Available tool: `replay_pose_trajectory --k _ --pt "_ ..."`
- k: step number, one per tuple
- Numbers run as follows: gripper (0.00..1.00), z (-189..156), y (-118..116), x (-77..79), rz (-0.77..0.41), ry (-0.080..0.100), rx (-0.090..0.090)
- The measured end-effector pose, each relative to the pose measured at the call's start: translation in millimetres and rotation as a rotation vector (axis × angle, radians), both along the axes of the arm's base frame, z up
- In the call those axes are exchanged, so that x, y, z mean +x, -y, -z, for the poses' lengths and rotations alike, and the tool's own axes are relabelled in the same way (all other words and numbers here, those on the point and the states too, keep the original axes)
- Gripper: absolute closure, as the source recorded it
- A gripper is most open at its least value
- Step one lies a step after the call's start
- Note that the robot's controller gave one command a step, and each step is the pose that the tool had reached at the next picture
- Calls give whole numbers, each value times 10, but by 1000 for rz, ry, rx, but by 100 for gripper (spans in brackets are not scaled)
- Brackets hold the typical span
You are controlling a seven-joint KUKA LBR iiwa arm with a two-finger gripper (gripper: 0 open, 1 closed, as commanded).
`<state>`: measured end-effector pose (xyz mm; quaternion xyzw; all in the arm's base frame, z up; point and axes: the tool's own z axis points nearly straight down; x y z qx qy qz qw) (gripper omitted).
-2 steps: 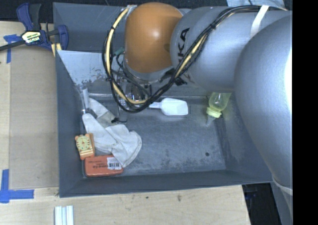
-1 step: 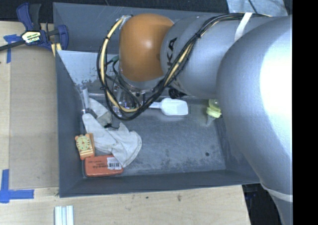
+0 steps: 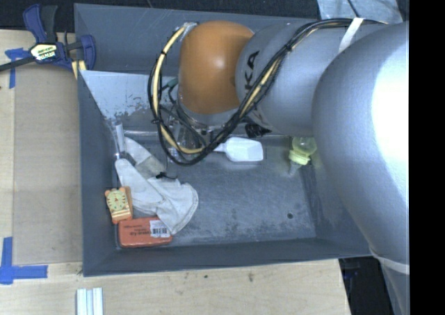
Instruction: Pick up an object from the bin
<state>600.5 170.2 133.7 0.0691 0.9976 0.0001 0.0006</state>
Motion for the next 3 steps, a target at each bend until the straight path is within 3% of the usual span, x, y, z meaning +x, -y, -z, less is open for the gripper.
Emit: replay_pose_trajectory --k 1,2,3 --pt "0 415 71 -36 -168 4 0" --pt "0 498 107 -34 -62 -4 0" --pt "0 473 238 -63 -54 1 0"
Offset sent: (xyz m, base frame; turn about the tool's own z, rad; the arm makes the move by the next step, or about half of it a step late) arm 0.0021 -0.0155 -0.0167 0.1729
